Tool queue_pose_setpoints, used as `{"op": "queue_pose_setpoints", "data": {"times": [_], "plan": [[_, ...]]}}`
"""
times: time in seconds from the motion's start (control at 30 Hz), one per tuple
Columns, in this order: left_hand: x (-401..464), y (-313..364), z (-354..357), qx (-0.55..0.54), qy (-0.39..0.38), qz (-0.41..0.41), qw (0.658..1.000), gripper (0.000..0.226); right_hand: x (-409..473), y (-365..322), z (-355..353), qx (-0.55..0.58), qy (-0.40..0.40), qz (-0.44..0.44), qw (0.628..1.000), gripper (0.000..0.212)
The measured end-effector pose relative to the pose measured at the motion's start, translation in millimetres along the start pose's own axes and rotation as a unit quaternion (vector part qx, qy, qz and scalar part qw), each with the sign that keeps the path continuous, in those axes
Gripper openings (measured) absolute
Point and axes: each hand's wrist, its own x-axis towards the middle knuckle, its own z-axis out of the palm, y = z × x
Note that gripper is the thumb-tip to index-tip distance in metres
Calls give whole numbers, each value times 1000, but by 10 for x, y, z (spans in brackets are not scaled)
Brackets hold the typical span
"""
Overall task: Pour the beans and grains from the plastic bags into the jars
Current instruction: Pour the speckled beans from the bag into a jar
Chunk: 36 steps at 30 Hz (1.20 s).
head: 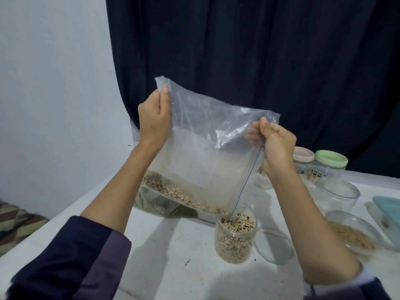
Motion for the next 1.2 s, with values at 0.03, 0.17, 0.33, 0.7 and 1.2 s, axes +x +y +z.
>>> {"op": "queue_pose_setpoints", "data": {"times": [0.03,0.17,0.33,0.7,1.2], "plan": [[14,-2,-14,-4,3,1,1000,47,4,-1,0,5,8,1,1000,24],[49,8,-61,-2,5,4,1000,47,-5,-2,20,6,-3,15,1000,25],[56,51,-85,6,6,19,1000,48,-35,8,52,3,0,17,1000,25],[33,68,-34,32,-32,8,999,47,-56,-14,-56,1,21,50,999,22],[-33,57,159,1,-15,9,1000,47,100,23,-125,-3,62,16,998,23]]}}
